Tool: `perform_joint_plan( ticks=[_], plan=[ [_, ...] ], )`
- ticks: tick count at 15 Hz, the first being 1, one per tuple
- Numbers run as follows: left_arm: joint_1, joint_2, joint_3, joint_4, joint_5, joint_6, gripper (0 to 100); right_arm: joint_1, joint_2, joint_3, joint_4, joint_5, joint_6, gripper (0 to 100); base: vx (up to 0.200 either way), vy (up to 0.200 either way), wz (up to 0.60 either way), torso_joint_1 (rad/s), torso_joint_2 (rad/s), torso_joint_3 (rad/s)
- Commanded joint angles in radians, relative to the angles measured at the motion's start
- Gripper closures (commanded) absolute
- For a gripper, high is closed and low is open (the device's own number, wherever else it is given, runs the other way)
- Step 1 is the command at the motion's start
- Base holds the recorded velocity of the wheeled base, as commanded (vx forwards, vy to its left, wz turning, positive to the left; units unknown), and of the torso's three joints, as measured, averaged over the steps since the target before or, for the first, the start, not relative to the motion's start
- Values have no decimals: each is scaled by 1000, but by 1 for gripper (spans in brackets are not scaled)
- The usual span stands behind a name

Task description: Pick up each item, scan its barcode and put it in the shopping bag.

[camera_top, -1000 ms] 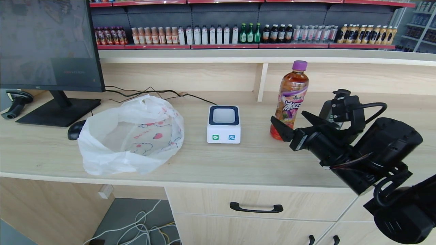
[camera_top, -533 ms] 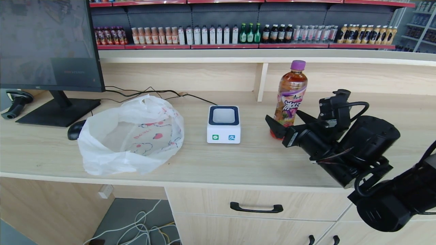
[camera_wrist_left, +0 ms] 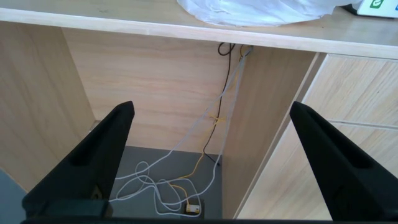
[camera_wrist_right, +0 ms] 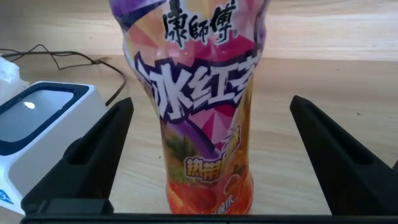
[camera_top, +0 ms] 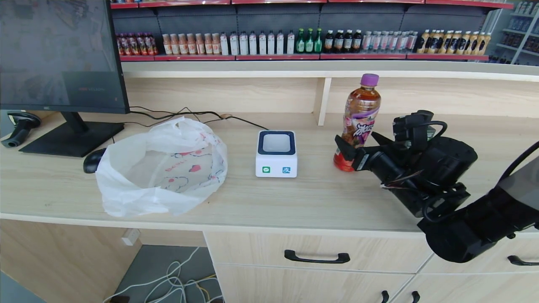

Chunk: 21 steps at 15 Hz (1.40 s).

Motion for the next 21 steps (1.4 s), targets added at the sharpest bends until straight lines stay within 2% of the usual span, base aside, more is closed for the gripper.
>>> perform_joint_plan(
  ticks=[1, 10, 12, 18, 19, 21],
  plan=[
    [0, 0, 0, 0, 0, 0, 0, -9, 29, -47, 0, 0, -2, 0, 0, 0, 0, 0, 0, 0],
    [0, 0, 0, -2, 0, 1, 0, -17, 83, -126, 0, 3, -2, 0, 0, 0, 0, 0, 0, 0],
    [0, 0, 0, -3, 0, 1, 0, -19, 105, -183, 0, 2, -2, 0, 0, 0, 0, 0, 0, 0],
    [0, 0, 0, -3, 0, 1, 0, -19, 118, -192, -3, 3, -2, 0, 0, 0, 0, 0, 0, 0],
    [0, 0, 0, -3, 0, 1, 0, -19, 118, -192, -4, 3, -2, 100, 0, 0, 0, 0, 0, 0],
    [0, 0, 0, -3, 0, 1, 0, -19, 117, -194, -7, 3, -2, 100, 0, 0, 0, 0, 0, 0]
  ],
)
